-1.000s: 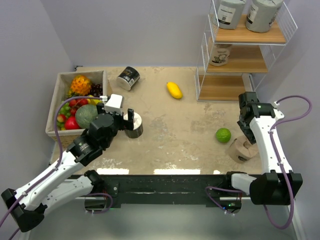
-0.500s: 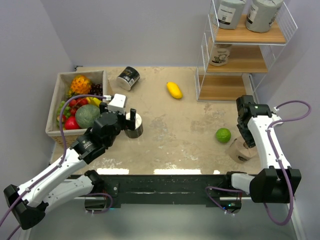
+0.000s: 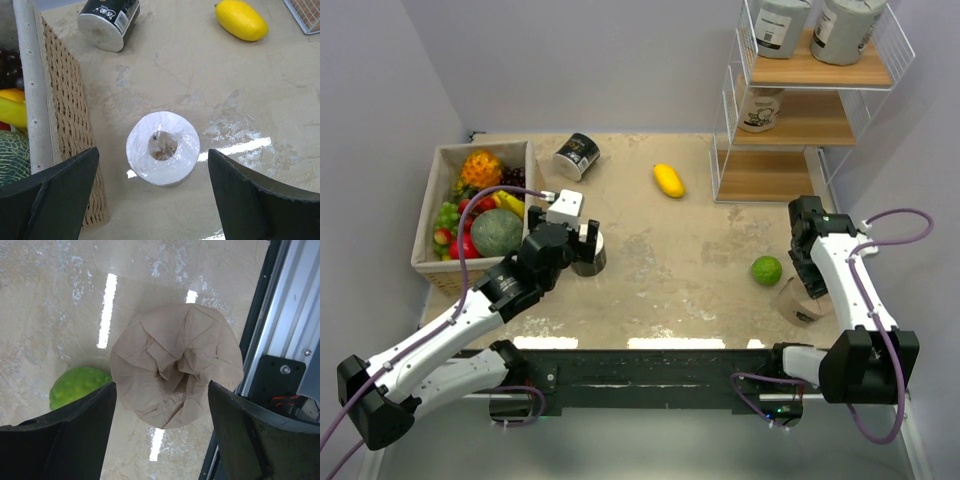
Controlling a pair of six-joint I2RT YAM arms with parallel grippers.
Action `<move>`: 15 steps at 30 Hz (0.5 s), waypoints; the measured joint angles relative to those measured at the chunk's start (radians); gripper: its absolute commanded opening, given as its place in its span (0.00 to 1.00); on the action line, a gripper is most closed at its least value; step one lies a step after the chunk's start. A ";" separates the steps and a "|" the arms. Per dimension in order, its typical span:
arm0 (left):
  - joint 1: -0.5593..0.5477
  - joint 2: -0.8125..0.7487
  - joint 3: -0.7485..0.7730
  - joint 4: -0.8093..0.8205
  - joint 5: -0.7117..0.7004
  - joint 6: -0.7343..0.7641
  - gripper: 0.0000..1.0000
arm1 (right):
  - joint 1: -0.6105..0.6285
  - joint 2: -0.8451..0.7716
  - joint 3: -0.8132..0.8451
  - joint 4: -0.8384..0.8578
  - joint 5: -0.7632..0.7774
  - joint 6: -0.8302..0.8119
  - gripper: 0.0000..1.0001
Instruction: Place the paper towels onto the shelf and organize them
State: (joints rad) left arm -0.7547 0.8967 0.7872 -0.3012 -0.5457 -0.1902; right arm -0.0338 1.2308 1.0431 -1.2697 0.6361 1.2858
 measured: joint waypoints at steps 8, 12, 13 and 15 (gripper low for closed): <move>-0.034 0.008 0.000 -0.007 -0.043 0.000 0.96 | 0.000 -0.027 -0.071 0.154 0.001 -0.045 0.72; -0.038 0.027 0.000 -0.011 -0.055 0.000 0.96 | 0.000 -0.021 -0.096 0.201 0.002 -0.050 0.69; -0.038 0.030 0.000 -0.015 -0.057 -0.001 0.96 | 0.000 -0.014 -0.103 0.210 0.002 -0.050 0.66; -0.039 0.031 0.000 -0.021 -0.061 0.000 0.96 | 0.000 0.003 -0.116 0.225 0.002 -0.048 0.60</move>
State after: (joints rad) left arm -0.7933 0.9276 0.7872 -0.3218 -0.6067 -0.1905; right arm -0.0341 1.2343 0.9272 -1.0451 0.6384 1.2373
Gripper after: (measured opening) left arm 0.954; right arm 0.675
